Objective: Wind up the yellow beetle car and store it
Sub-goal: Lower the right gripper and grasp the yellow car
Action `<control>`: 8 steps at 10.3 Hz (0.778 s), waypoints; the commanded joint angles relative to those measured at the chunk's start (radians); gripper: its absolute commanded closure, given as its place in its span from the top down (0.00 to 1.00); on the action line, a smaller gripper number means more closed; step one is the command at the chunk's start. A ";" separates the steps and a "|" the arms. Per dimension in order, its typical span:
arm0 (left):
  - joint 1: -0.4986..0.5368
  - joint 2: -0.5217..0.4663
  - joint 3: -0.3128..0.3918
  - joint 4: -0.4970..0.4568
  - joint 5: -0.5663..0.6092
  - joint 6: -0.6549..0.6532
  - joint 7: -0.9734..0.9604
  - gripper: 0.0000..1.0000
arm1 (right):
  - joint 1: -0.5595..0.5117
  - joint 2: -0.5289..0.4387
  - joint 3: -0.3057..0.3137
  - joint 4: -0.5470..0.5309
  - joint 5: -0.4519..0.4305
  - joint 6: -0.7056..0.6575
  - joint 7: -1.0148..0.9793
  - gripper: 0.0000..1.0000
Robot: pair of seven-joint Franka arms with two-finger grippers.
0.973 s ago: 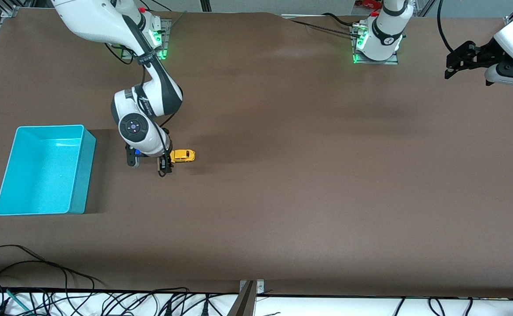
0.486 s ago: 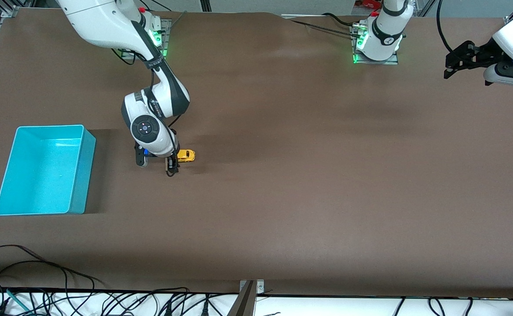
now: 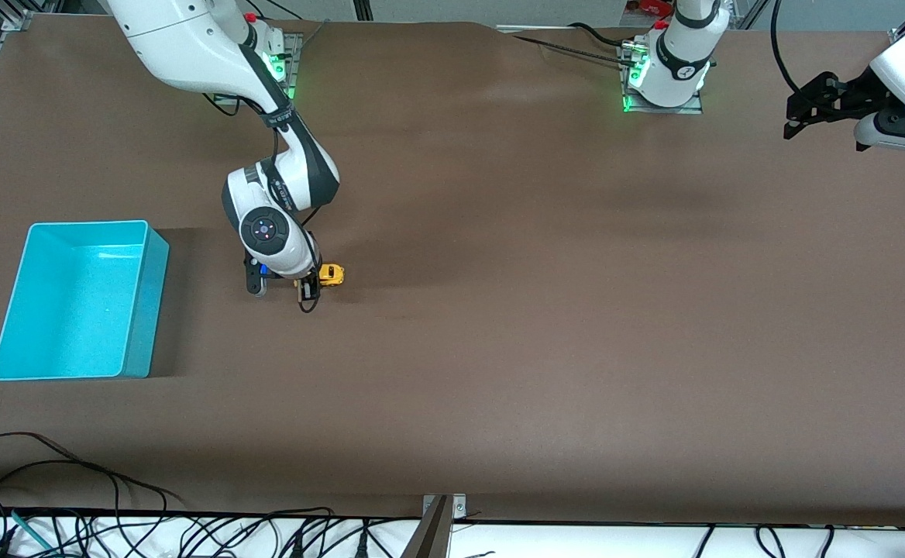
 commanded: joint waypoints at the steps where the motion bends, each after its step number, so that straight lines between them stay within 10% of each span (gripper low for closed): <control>1: 0.000 0.022 0.003 0.038 -0.013 -0.020 -0.001 1.00 | 0.007 0.004 -0.004 0.015 -0.010 -0.003 0.023 0.18; 4: 0.000 0.022 0.003 0.038 -0.013 -0.020 -0.001 1.00 | 0.008 -0.009 -0.006 0.051 -0.017 -0.039 0.009 0.09; 8: 0.002 0.022 0.003 0.038 -0.014 -0.020 -0.001 1.00 | -0.002 -0.023 -0.060 0.345 -0.022 -0.486 -0.092 0.05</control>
